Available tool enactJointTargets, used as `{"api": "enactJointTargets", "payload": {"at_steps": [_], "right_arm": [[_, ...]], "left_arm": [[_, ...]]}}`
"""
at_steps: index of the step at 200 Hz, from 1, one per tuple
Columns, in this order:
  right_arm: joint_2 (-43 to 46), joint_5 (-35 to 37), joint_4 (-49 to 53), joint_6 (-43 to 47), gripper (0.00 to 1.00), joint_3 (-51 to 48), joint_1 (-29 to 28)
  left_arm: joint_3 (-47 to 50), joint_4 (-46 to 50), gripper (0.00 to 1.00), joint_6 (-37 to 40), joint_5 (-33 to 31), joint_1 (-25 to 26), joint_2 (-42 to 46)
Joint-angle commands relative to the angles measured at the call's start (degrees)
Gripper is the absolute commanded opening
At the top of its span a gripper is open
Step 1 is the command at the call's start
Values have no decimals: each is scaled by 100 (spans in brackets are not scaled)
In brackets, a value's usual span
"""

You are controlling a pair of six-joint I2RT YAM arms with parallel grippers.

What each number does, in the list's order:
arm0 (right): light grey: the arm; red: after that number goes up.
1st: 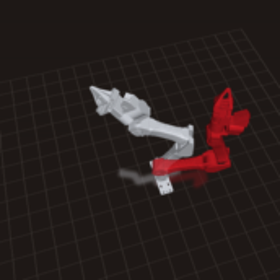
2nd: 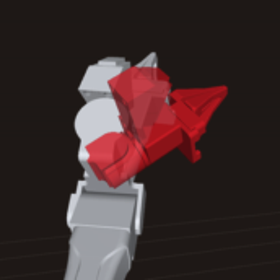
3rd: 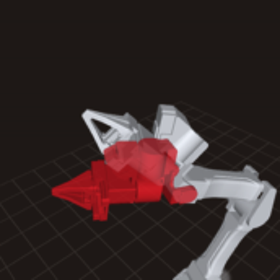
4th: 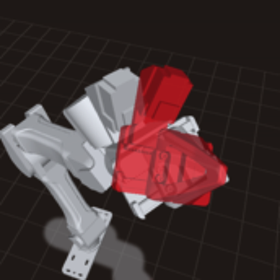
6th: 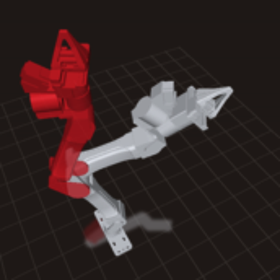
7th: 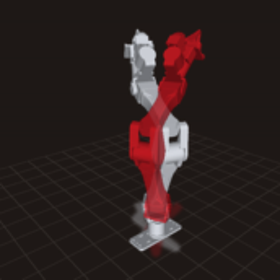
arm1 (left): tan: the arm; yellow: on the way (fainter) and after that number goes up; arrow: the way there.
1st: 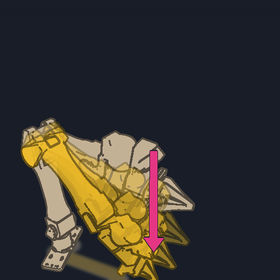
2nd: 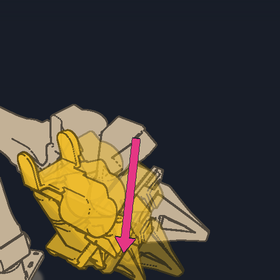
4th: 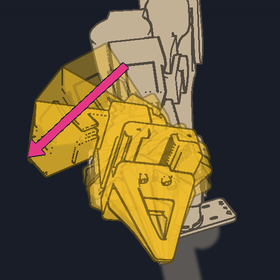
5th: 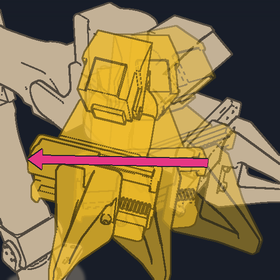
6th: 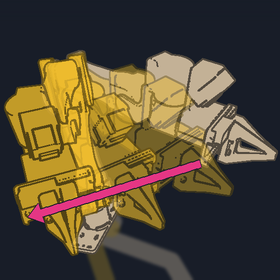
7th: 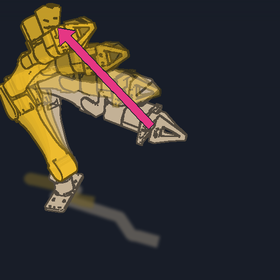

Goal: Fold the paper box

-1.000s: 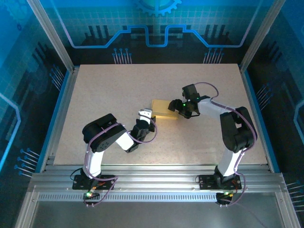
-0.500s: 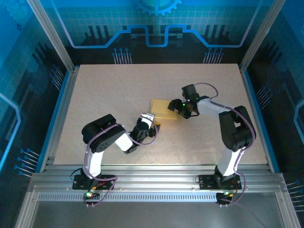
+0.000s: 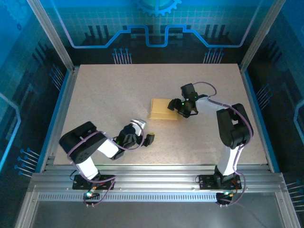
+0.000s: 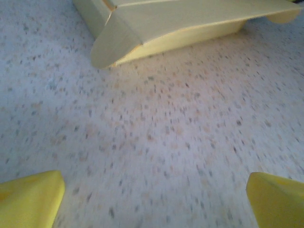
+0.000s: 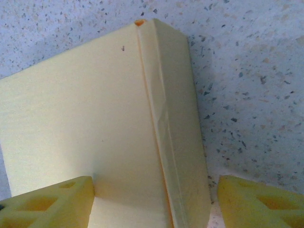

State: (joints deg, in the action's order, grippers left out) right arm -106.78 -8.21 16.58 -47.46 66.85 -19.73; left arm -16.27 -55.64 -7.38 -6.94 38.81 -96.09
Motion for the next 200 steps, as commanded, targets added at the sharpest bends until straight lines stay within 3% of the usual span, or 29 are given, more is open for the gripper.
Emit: {"api": "enactJointTargets", "payload": {"at_steps": [1, 32, 67, 88, 110, 145, 200], "right_arm": [[-150, 240, 332, 134, 69, 135, 6], [-191, 311, 390, 182, 68, 205, 4], [-194, 289, 382, 287, 68, 216, -5], [-75, 298, 367, 407, 68, 87, -2], [14, 237, 207, 467, 68, -82, 21], [8, 108, 84, 504, 68, -77, 30], [-72, 41, 22, 598, 62, -40, 48]], "left_arm": [[146, 743, 99, -126, 919, -145, 796], [-23, 1882, 99, 158, 1784, -278, 2142], [-1153, 3477, 99, -767, 1291, -837, 2469], [-2307, 4692, 99, -1524, 1119, -1074, 2020], [-3101, 5146, 99, -1948, 1155, -1081, 1414], [-4296, 5808, 74, -2361, 1235, -1302, 159], [-5493, 6189, 54, -2311, 1557, -1427, -1278]]}}
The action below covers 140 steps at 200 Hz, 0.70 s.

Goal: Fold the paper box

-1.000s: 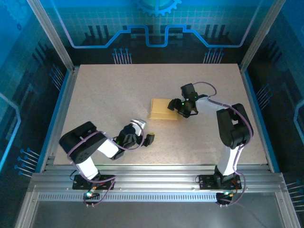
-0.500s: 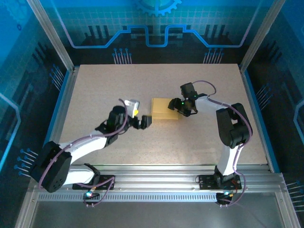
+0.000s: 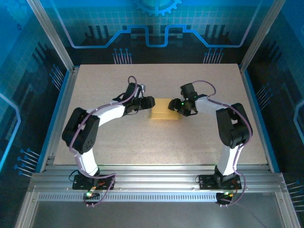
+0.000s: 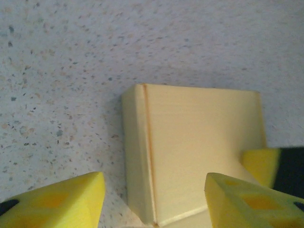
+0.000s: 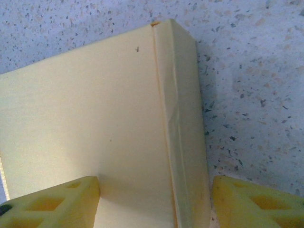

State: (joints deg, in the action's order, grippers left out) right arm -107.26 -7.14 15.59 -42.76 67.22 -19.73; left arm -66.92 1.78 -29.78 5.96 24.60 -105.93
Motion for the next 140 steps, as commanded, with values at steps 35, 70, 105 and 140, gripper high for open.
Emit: {"api": "enactJointTargets", "payload": {"at_steps": [35, 70, 105, 140], "right_arm": [[-16, -174, 62, 164, 61, -95, 68], [36, -256, 32, 174, 61, -87, 110], [162, -356, -121, 163, 65, -169, 133], [260, -467, -226, 156, 67, -236, 179]], "left_arm": [[-468, 416, 39, -128, 413, -21, -516], [-316, 291, 33, -171, 638, -177, -538], [-260, 201, 32, -210, 788, -251, -638], [-236, 85, 30, -256, 969, -289, -779]]}}
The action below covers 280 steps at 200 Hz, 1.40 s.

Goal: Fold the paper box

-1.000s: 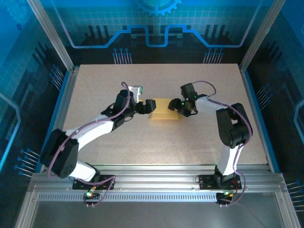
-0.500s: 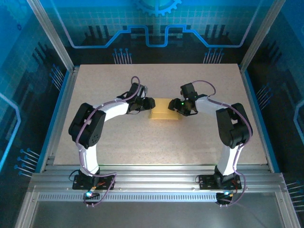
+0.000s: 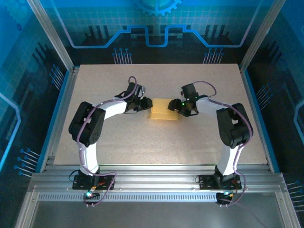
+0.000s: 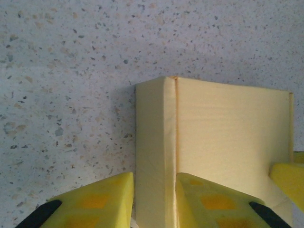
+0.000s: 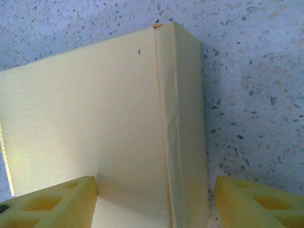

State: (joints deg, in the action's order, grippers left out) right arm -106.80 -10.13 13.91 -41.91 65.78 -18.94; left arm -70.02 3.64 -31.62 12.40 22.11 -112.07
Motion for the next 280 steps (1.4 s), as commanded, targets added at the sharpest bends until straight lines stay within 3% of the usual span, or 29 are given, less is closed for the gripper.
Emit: {"api": "enactJointTargets", "payload": {"at_steps": [1, 28, 66, 102, 138, 175, 210, 280], "right_arm": [[218, -171, -56, 70, 67, -92, 101], [213, -177, -52, 69, 66, -92, 118], [230, -204, -64, 78, 66, -100, 126], [179, -235, -88, 69, 66, -91, 127], [83, -210, -90, 70, 65, -91, 131], [-11, -178, -95, 64, 58, -118, 136], [-25, -189, -99, 78, 57, -127, 137], [-6, -212, -68, 92, 56, -88, 144]], "left_arm": [[71, -105, 30, -73, 329, -35, -170], [75, -123, 24, -105, 324, -51, -196], [171, -159, 24, -121, 340, -111, -193], [221, -267, 37, -161, 449, -119, -75], [411, -431, 39, -172, 256, -119, 345], [389, -484, 44, -274, 365, -119, 373], [337, -530, 44, -352, 474, -119, 159], [250, -408, 34, -340, 517, -127, -103]]}}
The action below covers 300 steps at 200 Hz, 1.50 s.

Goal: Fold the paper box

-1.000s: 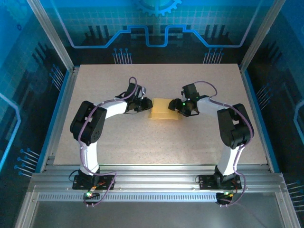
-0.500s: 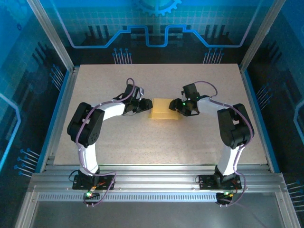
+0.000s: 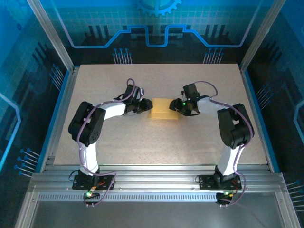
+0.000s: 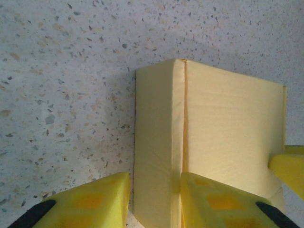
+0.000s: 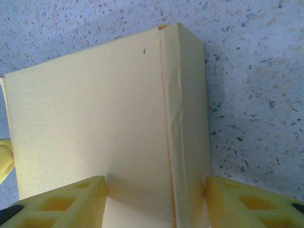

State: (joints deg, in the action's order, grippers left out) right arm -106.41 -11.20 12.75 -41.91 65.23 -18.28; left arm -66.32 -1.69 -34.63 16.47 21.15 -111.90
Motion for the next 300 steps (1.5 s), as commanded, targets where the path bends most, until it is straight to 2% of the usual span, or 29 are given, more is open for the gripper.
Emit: {"api": "enactJointTargets", "payload": {"at_steps": [1, 28, 98, 143, 179, 206, 242, 279, 300], "right_arm": [[-46, -99, 50, 89, 56, -35, 74], [-24, -106, 52, 93, 56, -46, 76], [261, -139, -119, 139, 61, -166, 122], [336, -259, -430, 20, 78, -331, 222], [163, -662, -704, -158, 81, -344, 261], [-32, -1057, -919, -294, 80, -286, 262], [-303, -1642, -1301, -547, 74, -234, 277], [-319, -1927, -1703, -841, 63, -373, 344], [-294, -2179, -1985, -1075, 61, -496, 425]], "left_arm": [[-119, 121, 34, -37, 111, -31, -121], [-117, 143, 35, -29, 105, -23, -174], [127, 206, 27, 53, 9, -150, -220], [260, 104, 26, 31, 48, -234, -210], [304, 58, 26, 18, 58, -262, -212], [296, 31, 26, 9, 85, -260, -210], [304, 24, 27, 18, 93, -260, -236], [339, -18, 28, 18, 93, -260, -245], [331, -20, 30, 20, 77, -260, -236]]}}
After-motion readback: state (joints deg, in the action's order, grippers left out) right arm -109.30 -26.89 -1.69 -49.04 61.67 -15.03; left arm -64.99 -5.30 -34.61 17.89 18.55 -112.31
